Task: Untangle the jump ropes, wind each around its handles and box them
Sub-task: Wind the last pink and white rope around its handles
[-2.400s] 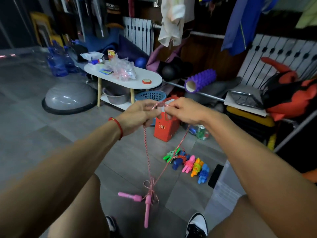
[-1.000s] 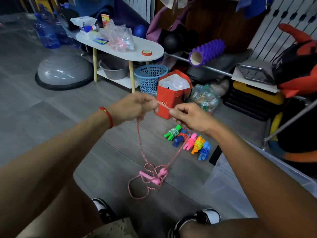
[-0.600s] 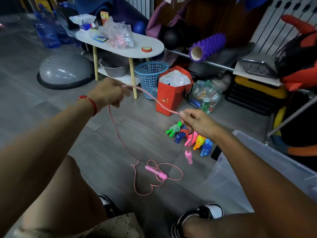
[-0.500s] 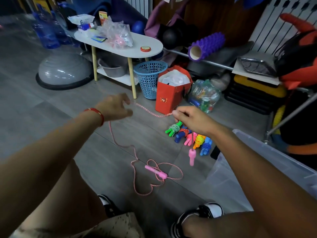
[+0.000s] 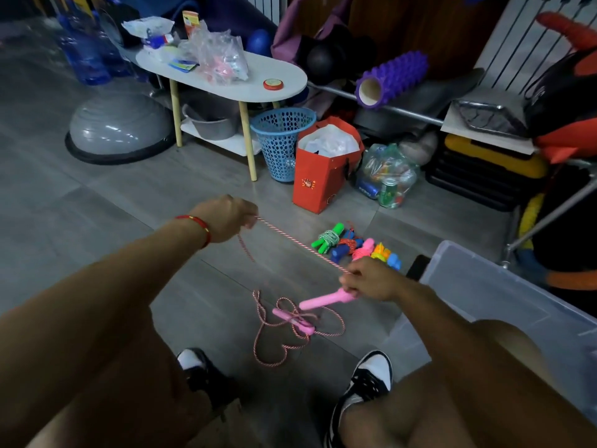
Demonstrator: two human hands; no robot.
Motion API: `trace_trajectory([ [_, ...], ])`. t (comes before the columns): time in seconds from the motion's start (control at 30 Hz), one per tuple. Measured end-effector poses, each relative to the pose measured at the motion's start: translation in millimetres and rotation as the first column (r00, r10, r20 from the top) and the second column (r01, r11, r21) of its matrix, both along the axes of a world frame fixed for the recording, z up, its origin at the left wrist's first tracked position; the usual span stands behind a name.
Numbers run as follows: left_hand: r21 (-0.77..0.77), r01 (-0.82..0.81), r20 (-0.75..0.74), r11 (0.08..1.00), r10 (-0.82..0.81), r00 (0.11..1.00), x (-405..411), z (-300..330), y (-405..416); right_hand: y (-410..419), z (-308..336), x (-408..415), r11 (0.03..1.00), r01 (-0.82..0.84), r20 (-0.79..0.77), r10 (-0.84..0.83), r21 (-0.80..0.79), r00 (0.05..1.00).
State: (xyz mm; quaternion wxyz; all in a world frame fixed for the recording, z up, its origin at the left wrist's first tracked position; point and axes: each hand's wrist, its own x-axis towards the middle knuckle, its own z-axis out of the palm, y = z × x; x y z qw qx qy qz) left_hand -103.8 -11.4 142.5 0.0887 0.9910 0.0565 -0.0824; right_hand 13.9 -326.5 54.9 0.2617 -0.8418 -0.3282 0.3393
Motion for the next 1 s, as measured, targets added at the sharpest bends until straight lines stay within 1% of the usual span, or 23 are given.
trace_trajectory([
  [0.07, 0.025, -0.066, 0.015, 0.998, 0.065, 0.998, -4, -5, 22, 0, -23, -3, 0.992, 0.123, -0.035, -0.122, 0.038, 0.992],
  [0.1, 0.039, -0.109, 0.068, 0.993, 0.106, 0.992, -6, -11, 32, 2, -33, -3, 0.987, 0.158, -0.019, -0.157, 0.022, 0.987],
  [0.17, -0.009, -0.233, 0.175, 0.973, 0.231, 0.957, -11, -23, 46, 9, -44, -4, 0.980, 0.197, 0.026, -0.197, -0.023, 0.980],
  [0.23, -0.087, -0.351, 0.186, 0.932, 0.361, 0.914, -11, -35, 50, 17, -44, -7, 0.974, 0.226, -0.039, -0.226, -0.004, 0.973],
  [0.27, -0.134, -0.400, 0.163, 0.907, 0.418, 0.894, -10, -40, 48, 23, -44, -8, 0.963, 0.270, -0.110, -0.266, 0.022, 0.958],
  [0.3, -0.183, -0.448, 0.133, 0.875, 0.473, 0.871, -8, -48, 47, 29, -43, -8, 0.937, 0.346, -0.212, -0.328, 0.052, 0.921],
  [0.33, -0.215, -0.500, 0.093, 0.839, 0.527, 0.845, -6, -55, 40, 38, -41, -9, 0.894, 0.442, -0.352, -0.392, 0.072, 0.850],
  [0.37, -0.225, -0.561, 0.031, 0.797, 0.581, 0.813, -4, -64, 32, 48, -39, -10, 0.847, 0.527, -0.503, -0.423, 0.077, 0.754],
  [0.4, -0.228, -0.616, -0.050, 0.754, 0.623, 0.781, -4, -73, 20, 59, -38, -12, 0.807, 0.586, -0.633, -0.417, 0.072, 0.652],
  [0.47, -0.308, -0.669, -0.262, 0.676, 0.616, 0.743, -4, -88, -12, 85, -39, -15, 0.749, 0.659, -0.778, -0.376, 0.063, 0.503],
  [0.5, -0.434, -0.683, -0.412, 0.587, 0.545, 0.730, -5, -97, -29, 99, -42, -17, 0.719, 0.692, -0.806, -0.367, 0.072, 0.464],
  [0.53, -0.568, -0.708, -0.581, 0.419, 0.406, 0.706, -6, -102, -48, 114, -47, -18, 0.687, 0.721, -0.813, -0.370, 0.086, 0.450],
  [0.57, -0.643, -0.725, -0.682, 0.246, 0.244, 0.689, -7, -106, -67, 126, -50, -21, 0.658, 0.745, -0.809, -0.379, 0.106, 0.449],
  [0.6, -0.678, -0.721, -0.708, 0.141, 0.135, 0.693, -7, -114, -80, 138, -55, -22, 0.644, 0.757, -0.800, -0.397, 0.106, 0.449],
  [0.63, -0.695, -0.717, -0.709, 0.061, 0.110, 0.697, -5, -126, -88, 146, -65, -22, 0.652, 0.753, -0.781, -0.422, 0.091, 0.460],
  [0.67, -0.685, -0.729, -0.716, 0.024, 0.166, 0.678, -5, -137, -93, 152, -78, -19, 0.690, 0.721, -0.747, -0.446, 0.064, 0.493],
  [0.73, -0.628, -0.778, -0.722, 0.018, 0.360, 0.591, -8, -155, -91, 150, -112, -16, 0.779, 0.624, -0.655, -0.500, -0.054, 0.567],
  [0.77, -0.609, -0.792, -0.706, 0.043, 0.427, 0.566, -10, -165, -86, 144, -131, -14, 0.793, 0.593, -0.609, -0.542, -0.142, 0.579],
  [0.8, -0.586, -0.804, -0.686, 0.098, 0.468, 0.557, -11, -173, -79, 135, -151, -14, 0.787, 0.572, -0.531, -0.595, -0.232, 0.603],
  [0.87, -0.543, -0.819, -0.661, 0.184, 0.509, 0.552, -14, -192, -63, 113, -189, -18, 0.797, 0.483, -0.284, -0.588, -0.363, 0.757],
  [0.9, -0.528, -0.828, -0.665, 0.190, 0.514, 0.542, -16, -200, -57, 102, -209, -24, 0.795, 0.449, -0.181, -0.552, -0.407, 0.814],
  [0.93, -0.520, -0.831, -0.671, 0.197, 0.508, 0.541, -19, -204, -53, 93, -226, -33, 0.789, 0.445, -0.133, -0.540, -0.423, 0.831],
  [1.0, -0.539, -0.815, -0.671, 0.212, 0.477, 0.568, -25, -208, -50, 80, -256, -55, 0.772, 0.492, -0.181, -0.594, -0.404, 0.784],
])
